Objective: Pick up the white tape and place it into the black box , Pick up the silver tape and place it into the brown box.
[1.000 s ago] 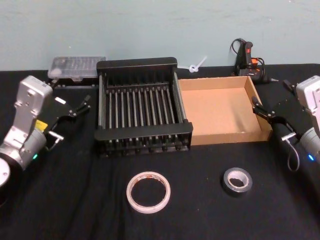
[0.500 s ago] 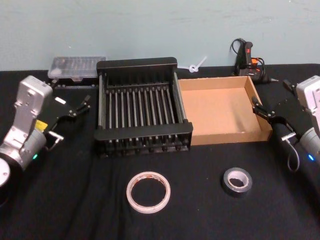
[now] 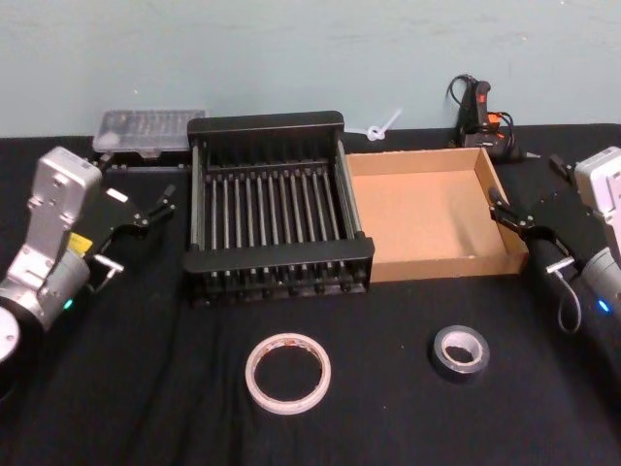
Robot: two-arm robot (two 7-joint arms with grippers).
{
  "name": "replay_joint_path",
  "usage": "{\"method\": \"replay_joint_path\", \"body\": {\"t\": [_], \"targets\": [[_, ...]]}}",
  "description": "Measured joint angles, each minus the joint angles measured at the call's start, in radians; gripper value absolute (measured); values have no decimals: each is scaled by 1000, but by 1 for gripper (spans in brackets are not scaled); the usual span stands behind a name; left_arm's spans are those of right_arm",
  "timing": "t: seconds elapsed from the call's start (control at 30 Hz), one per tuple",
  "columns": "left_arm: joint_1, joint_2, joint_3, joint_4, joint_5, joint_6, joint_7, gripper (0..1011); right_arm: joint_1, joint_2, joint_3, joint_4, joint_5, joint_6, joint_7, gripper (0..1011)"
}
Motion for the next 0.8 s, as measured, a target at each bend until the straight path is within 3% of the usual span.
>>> {"method": "replay_joint_path", "body": {"t": [0.4,0.8], "targets": [[0,0,0,0,0,0,0,1001,-5,-6,12,1,5,-2,17,1002],[0,0,0,0,0,0,0,1001,-46,-13,53,-33,59,13,89,1002]]}}
